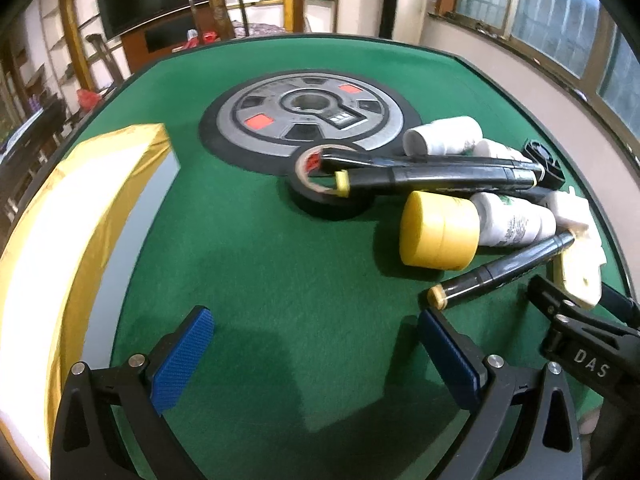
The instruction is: Organize rigid objects
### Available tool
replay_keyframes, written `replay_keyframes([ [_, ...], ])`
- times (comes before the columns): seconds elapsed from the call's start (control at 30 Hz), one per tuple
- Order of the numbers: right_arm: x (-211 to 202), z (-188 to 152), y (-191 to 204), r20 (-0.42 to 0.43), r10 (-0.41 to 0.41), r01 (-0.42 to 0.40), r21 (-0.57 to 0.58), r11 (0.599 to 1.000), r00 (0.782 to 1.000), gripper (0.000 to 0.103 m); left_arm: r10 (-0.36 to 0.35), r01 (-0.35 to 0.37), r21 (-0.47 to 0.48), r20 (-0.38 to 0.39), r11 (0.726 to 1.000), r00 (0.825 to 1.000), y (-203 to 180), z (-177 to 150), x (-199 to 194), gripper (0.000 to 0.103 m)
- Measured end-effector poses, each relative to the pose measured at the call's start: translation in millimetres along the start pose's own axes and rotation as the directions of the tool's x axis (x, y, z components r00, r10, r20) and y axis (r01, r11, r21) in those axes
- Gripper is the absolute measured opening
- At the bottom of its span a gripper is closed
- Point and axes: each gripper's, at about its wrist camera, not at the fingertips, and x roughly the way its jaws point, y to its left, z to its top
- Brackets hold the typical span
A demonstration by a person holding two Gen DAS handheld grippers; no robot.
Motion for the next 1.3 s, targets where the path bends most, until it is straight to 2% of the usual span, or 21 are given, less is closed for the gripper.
replay_keyframes([
  [0.1,-18.7,-3.5,-6.6,0.065,0.002,-0.003,0.015,1.000,0.998,0.103,0.030,-0.029,-0.009,0.079,1.000,0.996,4.5,-3.2,-17.1,0.102],
  [0.2,-41.2,-6.9,-14.8,0.145,-0.001,-0.003,0.023,1.000,0.989,0.103,0.056,-0.055,-0.014,0.198,0.998,0.979,7.7,-7.1,-48.4,0.102],
  [0.37,-82.1,-17.4,-28.0,0.297,-0.005,-0.008,0.046,0.999,0.955,0.103,0.063,-0.048,-0.050,0.360,0.998,0.931,14.9,-12.5,-102.7,0.102],
  [0.43,-96.8,-21.3,-29.8,0.352,-0.014,-0.003,0.048,0.999,0.936,0.103,0.089,-0.070,-0.060,0.430,0.996,0.899,14.2,-14.3,-124.4,0.102],
  [0.47,-103.0,-22.9,-29.7,0.374,-0.018,0.001,0.046,0.999,0.927,0.103,0.096,-0.076,-0.062,0.450,0.995,0.888,12.2,-13.9,-131.3,0.102],
  [0.53,-112.2,-26.6,-27.8,0.401,-0.020,0.006,0.035,0.999,0.916,0.103,0.096,-0.073,-0.067,0.468,0.995,0.879,14.5,-13.4,-141.2,0.102],
  [0.73,-130.6,-33.3,-27.9,0.437,-0.009,0.003,0.013,1.000,0.900,0.103,0.079,-0.051,-0.072,0.467,0.996,0.881,11.7,-16.5,-151.7,0.102],
  [0.87,-130.4,-35.8,-31.1,0.437,-0.011,0.000,0.025,1.000,0.899,0.103,0.086,-0.061,-0.066,0.478,0.996,0.874,6.9,-19.9,-155.8,0.102],
  [1.1,-130.4,-39.2,-40.8,0.440,-0.018,-0.001,0.043,0.999,0.898,0.103,0.101,-0.088,-0.048,0.466,0.995,0.879,-0.6,-22.2,-151.4,0.102],
  [1.17,-130.3,-39.9,-42.7,0.443,-0.018,-0.002,0.043,0.999,0.897,0.103,0.116,-0.115,-0.030,0.439,0.993,0.891,-2.2,-18.7,-143.8,0.102],
  [1.2,-129.0,-39.9,-43.7,0.439,-0.015,-0.004,0.041,0.999,0.898,0.103,0.109,-0.113,-0.014,0.411,0.994,0.905,-0.3,-14.0,-137.3,0.102],
  [1.3,-123.8,-38.6,-50.4,0.417,0.005,-0.026,0.047,0.999,0.909,0.103,0.020,-0.030,0.028,0.315,0.999,0.949,11.2,2.0,-112.3,0.102],
])
